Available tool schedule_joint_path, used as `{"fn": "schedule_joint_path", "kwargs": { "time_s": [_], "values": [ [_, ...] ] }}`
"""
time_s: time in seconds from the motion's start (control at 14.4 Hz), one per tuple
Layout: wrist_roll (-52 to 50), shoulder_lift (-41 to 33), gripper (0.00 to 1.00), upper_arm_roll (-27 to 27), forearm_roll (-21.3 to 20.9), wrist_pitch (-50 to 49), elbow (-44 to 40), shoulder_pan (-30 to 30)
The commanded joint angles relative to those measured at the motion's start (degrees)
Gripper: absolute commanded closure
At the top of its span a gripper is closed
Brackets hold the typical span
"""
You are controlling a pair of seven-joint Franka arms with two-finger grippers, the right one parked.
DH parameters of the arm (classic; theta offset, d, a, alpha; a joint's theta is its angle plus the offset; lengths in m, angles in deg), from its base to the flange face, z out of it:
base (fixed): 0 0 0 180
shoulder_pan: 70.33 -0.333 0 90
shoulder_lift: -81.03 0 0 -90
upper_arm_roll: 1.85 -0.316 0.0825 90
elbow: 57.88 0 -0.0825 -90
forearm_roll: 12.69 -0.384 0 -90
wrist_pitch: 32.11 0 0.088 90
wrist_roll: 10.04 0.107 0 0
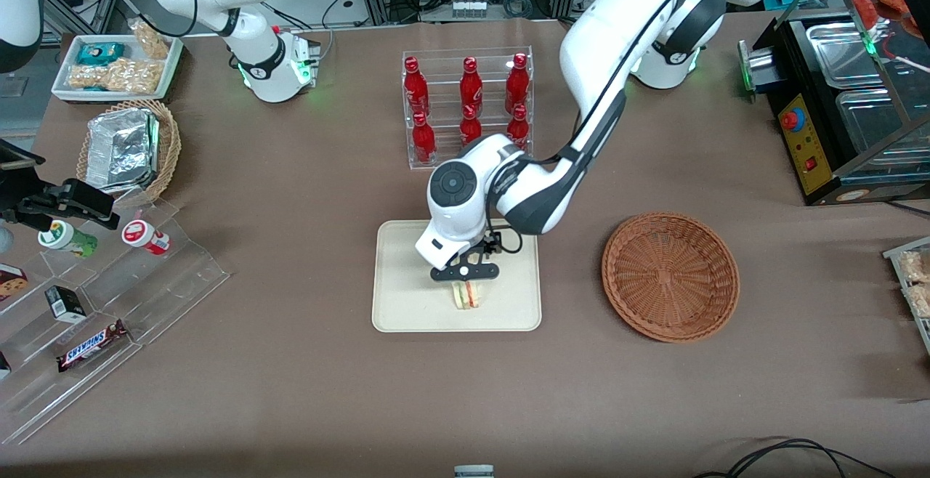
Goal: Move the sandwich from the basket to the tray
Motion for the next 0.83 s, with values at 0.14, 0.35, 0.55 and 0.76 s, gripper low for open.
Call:
{"fn": "schedule_joint_path", "kwargs": {
  "time_s": [0.14,0.35,0.55,0.76],
  "values": [
    [4.0,-12.6,0.00,-0.5,9.6,-10.4,1.3,-5.4],
    [9.7,-19.5,0.00,-0.6,15.5,-17.6,1.8,-11.7],
    [19.4,-25.4,0.00,-0.6,17.6,-31.1,2.0,-20.5],
    [26.4,-29.4,0.00,-0.8,17.0,-40.0,2.0,-29.2]
  ]
}}
